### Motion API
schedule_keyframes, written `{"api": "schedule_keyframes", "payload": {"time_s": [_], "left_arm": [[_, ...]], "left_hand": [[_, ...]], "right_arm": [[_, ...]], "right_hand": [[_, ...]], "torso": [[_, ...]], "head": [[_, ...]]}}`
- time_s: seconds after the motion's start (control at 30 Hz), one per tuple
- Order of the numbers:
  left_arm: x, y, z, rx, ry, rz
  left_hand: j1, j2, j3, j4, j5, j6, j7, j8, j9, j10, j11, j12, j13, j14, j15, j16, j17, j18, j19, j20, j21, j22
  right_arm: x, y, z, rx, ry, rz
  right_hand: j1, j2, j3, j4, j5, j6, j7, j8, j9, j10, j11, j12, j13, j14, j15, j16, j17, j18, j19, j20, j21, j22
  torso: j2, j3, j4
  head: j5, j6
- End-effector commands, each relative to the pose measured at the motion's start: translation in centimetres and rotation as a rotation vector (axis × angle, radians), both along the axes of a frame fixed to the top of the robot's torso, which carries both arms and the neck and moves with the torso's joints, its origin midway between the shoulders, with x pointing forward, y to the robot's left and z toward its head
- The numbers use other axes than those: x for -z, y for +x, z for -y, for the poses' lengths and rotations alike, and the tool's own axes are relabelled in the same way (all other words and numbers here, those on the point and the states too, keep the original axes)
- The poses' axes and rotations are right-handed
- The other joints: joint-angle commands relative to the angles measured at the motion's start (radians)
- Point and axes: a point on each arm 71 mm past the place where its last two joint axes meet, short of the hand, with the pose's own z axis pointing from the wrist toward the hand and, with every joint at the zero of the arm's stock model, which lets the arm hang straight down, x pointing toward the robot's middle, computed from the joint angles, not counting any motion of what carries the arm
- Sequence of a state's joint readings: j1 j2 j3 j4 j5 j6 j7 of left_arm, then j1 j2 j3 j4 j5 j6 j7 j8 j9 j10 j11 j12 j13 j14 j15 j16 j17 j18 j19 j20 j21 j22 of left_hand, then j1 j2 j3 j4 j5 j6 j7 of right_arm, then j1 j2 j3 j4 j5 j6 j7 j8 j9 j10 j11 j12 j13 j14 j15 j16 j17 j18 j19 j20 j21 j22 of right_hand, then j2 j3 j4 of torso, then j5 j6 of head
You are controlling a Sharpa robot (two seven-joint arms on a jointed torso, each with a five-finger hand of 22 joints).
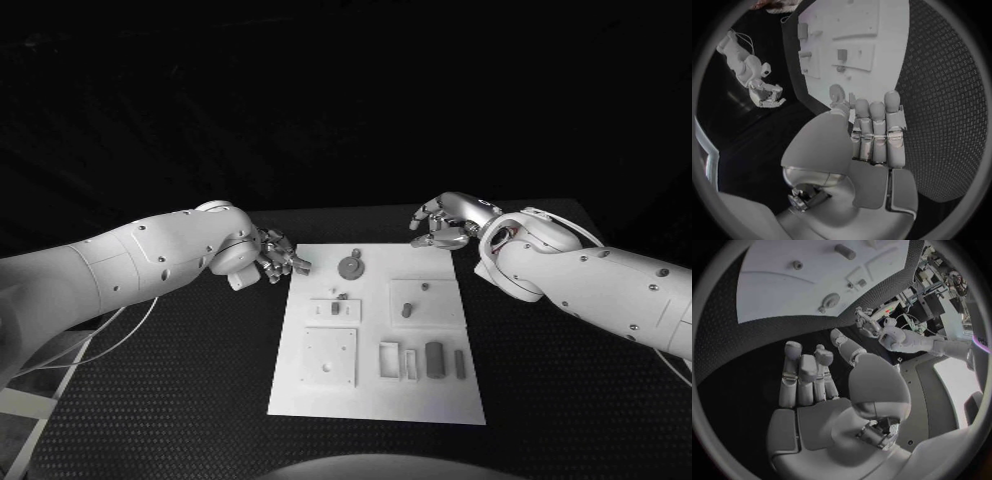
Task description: Assemble the parts on the task board
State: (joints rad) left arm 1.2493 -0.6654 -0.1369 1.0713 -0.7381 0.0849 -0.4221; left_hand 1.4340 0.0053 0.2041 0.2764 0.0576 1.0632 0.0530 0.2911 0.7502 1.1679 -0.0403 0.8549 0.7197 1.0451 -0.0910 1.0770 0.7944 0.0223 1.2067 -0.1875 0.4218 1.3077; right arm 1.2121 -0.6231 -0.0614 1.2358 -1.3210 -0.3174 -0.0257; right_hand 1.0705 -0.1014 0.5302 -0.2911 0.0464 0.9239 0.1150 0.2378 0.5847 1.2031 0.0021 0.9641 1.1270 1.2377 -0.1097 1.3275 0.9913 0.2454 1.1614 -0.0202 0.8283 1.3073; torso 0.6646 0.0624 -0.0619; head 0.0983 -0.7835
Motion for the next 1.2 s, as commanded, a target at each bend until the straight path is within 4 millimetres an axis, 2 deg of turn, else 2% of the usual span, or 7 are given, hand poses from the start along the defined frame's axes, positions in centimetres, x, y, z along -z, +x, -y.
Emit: {"api": "schedule_keyframes", "payload": {"time_s": [0.03,0.4,0.6,1.03,1.07,1.13,1.2], "left_arm": [[-0.3,-0.5,0.1,-0.016,0.009,0.024],[-0.4,-2.7,1.7,0.066,0.096,0.115],[0.7,-3.8,2.1,0.051,0.137,0.147],[3.0,-5.5,3.5,0.08,0.189,0.123],[3.0,-5.6,3.5,0.083,0.185,0.118],[3.1,-5.6,3.7,0.086,0.182,0.113],[3.1,-5.6,3.8,0.085,0.18,0.109]], "left_hand": [[0.014,0.014,0.058,-0.058,0.003,0.016,-0.006,0.07,0.071,0.028,-0.02,0.005,0.002,0.006,-0.001,0.007,0.001,0.041,0.008,0.0,0.002,0.021],[0.012,0.007,0.065,-0.064,0.006,0.021,-0.01,0.073,0.073,0.035,-0.024,0.006,0.002,0.013,-0.006,0.008,0.001,0.042,0.015,-0.003,0.005,0.02],[0.004,-0.004,0.076,-0.069,0.013,0.028,-0.013,0.074,0.072,0.046,-0.027,-0.001,-0.002,0.023,-0.008,0.005,-0.002,0.04,0.019,-0.006,0.006,0.019],[-0.012,-0.009,0.091,-0.08,0.025,0.038,-0.015,0.071,0.067,0.062,-0.029,-0.014,-0.009,0.036,-0.009,-0.003,-0.007,0.039,0.025,-0.008,0.006,0.017],[-0.014,-0.009,0.092,-0.082,0.029,0.04,-0.016,0.071,0.067,0.064,-0.029,-0.015,-0.009,0.038,-0.009,-0.003,-0.007,0.039,0.026,-0.009,0.006,0.017],[-0.028,-0.015,0.097,-0.094,0.095,0.045,-0.017,0.072,0.066,0.071,-0.03,-0.018,-0.009,0.042,-0.009,-0.004,-0.007,0.039,0.027,-0.009,0.007,0.018],[-0.043,-0.015,0.1,-0.114,0.118,0.048,-0.018,0.071,0.066,0.076,-0.032,-0.021,-0.008,0.046,-0.01,-0.005,-0.007,0.039,0.028,-0.01,0.007,0.019]], "right_arm": [[-0.1,0.0,-0.1,-0.005,0.005,0.001],[0.0,0.0,0.1,-0.002,0.002,-0.003],[0.0,0.0,0.1,-0.002,0.002,-0.004],[0.0,0.1,0.1,-0.001,0.007,-0.002],[0.0,0.1,0.1,-0.001,0.007,-0.001],[0.0,0.1,0.1,-0.002,0.007,-0.002],[0.0,0.1,0.0,-0.004,0.007,-0.002]], "right_hand": [[-0.001,0.008,-0.003,0.0,0.002,0.001,0.005,-0.003,0.001,-0.002,0.004,0.001,-0.001,0.001,0.008,-0.005,0.001,0.016,0.006,-0.005,-0.004,0.005],[-0.001,0.008,-0.003,0.0,0.002,0.002,0.005,-0.003,0.001,-0.002,0.004,0.001,-0.001,0.001,0.008,-0.005,0.001,0.016,0.006,-0.005,-0.004,0.005],[-0.001,0.008,-0.003,0.0,0.002,0.002,0.005,-0.003,0.002,-0.002,0.004,0.001,-0.002,0.001,0.008,-0.005,0.001,0.016,0.006,-0.005,-0.004,0.005],[-0.001,0.008,-0.003,0.001,0.002,0.002,0.005,-0.003,0.002,-0.002,0.004,0.002,-0.002,0.001,0.008,-0.005,0.001,0.016,0.006,-0.005,-0.005,0.005],[-0.001,0.008,-0.002,0.001,0.002,0.002,0.005,-0.003,0.002,-0.002,0.004,0.002,-0.002,0.001,0.008,-0.005,0.001,0.016,0.006,-0.005,-0.005,0.005],[-0.001,0.008,-0.002,0.001,0.002,0.002,0.005,-0.003,0.002,-0.002,0.004,0.002,-0.002,0.001,0.008,-0.005,0.001,0.016,0.006,-0.005,-0.005,0.005],[-0.001,0.008,-0.002,0.0,0.002,0.002,0.005,-0.003,0.002,-0.002,0.004,0.002,-0.002,0.001,0.008,-0.005,0.001,0.016,0.006,-0.005,-0.005,0.005]], "torso": [[-0.005,0.0001,0.0056],[-0.007,-0.0002,0.0059],[-0.007,0.001,0.0079],[-0.006,0.0,0.0052],[-0.005,0.0,0.0054],[-0.005,0.0001,0.0057],[-0.005,-0.0003,0.0052]], "head": [[0.001,-0.003],[0.001,-0.011],[0.003,-0.018],[0.002,-0.024],[0.001,-0.024],[-0.001,-0.023],[-0.003,-0.023]]}}
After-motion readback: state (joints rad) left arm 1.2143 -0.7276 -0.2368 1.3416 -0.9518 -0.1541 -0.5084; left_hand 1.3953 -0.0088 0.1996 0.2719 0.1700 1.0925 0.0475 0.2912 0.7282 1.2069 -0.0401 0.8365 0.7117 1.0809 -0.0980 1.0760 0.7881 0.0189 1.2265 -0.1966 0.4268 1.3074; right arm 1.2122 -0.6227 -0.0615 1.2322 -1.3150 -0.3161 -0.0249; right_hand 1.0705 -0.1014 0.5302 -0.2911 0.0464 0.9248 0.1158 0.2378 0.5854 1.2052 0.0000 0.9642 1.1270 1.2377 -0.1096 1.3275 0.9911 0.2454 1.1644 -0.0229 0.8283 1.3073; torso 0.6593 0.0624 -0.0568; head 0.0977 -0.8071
